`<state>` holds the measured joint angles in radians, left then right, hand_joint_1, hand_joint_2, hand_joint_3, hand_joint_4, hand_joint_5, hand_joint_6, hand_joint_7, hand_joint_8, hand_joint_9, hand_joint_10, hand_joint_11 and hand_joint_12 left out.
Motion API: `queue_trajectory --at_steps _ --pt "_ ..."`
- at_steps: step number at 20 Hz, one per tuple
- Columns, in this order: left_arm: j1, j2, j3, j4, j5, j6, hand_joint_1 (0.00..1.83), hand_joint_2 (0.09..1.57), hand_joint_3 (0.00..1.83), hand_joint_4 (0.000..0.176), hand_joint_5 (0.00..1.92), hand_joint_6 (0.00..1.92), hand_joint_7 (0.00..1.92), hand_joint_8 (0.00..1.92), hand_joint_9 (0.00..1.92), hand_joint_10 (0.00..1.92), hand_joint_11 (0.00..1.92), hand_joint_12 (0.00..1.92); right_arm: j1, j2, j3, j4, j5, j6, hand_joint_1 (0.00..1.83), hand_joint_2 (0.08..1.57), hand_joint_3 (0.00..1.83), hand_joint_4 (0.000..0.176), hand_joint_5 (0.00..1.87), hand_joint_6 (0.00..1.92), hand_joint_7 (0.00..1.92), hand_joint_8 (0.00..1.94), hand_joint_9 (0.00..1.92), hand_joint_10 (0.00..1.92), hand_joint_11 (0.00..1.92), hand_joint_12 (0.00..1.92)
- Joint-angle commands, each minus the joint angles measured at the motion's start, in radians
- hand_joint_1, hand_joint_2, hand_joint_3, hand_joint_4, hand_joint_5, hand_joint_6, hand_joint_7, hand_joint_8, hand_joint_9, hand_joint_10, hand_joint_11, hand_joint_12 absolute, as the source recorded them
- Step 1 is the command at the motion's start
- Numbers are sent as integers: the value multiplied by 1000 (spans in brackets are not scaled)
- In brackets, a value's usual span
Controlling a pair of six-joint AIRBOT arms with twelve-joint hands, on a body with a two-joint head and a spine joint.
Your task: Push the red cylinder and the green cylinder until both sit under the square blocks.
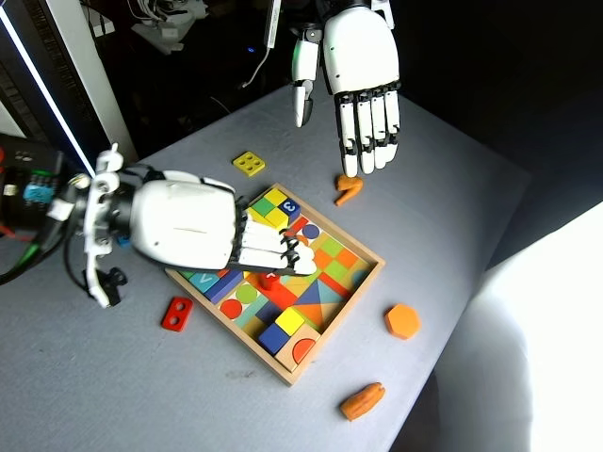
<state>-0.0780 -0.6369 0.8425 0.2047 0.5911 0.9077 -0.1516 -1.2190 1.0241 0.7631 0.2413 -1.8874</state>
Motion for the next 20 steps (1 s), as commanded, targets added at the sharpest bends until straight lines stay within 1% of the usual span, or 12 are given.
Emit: queue_trajectory --at_steps 1,2,3,5,6,7,8,11,13,18,19,20 --pt "-7 11 6 16 -77 -2 11 1375 1 39 30 1 48 0 64 0 0 455 11 4 4 -8 97 -30 17 1172 1 0 906 75 222 6 10 21 0 0" --pt "-7 11 6 16 -77 -2 17 1373 0 40 31 1 49 1 67 1 0 474 5 -8 9 -8 127 -64 27 1174 2 0 910 74 221 5 10 21 0 0" --pt "-7 11 6 16 -77 -2 55 1367 0 36 47 4 65 4 83 5 0 539 -3 -19 18 -7 137 -75 27 1173 1 0 905 71 217 3 7 19 0 0" --pt "-7 11 6 16 -77 -2 45 1372 1 40 29 1 49 1 65 1 0 461 -19 -39 36 -1 152 -80 47 1167 0 0 917 72 246 12 28 26 0 0" --pt "-7 11 6 16 -77 -2 8 1378 4 38 6 0 40 1 63 1 0 468 -25 -49 41 -1 168 -96 26 1170 0 0 914 68 235 6 9 18 0 0" --pt "-7 11 6 16 -77 -2 27 1369 0 38 31 7 67 6 88 7 0 540 -28 -55 47 -1 178 -98 21 1175 2 0 910 64 225 2 1 3 0 0" --pt "-7 11 6 16 -77 -2 32 1365 0 40 39 9 79 9 94 9 0 555 -31 -61 52 -1 184 -98 30 1173 1 0 921 66 227 2 0 0 0 0" --pt "-7 11 6 16 -77 -2 44 1365 0 33 46 4 96 5 91 2 0 521 -44 -74 63 -1 193 -92 12 1172 1 0 915 59 211 1 0 0 0 0" --pt "-7 11 6 16 -77 -2 76 1361 0 36 52 4 110 6 103 5 0 535 -46 -81 69 -1 196 -90 0 1169 0 0 911 55 217 4 0 0 0 0" --pt "-7 11 6 16 -77 -2 81 1361 0 34 66 4 117 3 119 5 0 601 -59 -91 70 -8 190 -90 0 1173 1 0 905 47 210 1 1 0 0 0" --pt "-7 11 5 16 -77 -2 58 1364 1 36 60 1 113 0 116 2 0 599 -61 -93 70 -11 190 -90 13 1172 0 0 917 51 205 0 2 1 0 0" --pt "-7 11 5 16 -77 -2 44 1366 2 38 45 2 100 2 100 4 0 545 -63 -94 70 -13 189 -90 3 1172 0 0 915 49 192 0 8 4 0 0"
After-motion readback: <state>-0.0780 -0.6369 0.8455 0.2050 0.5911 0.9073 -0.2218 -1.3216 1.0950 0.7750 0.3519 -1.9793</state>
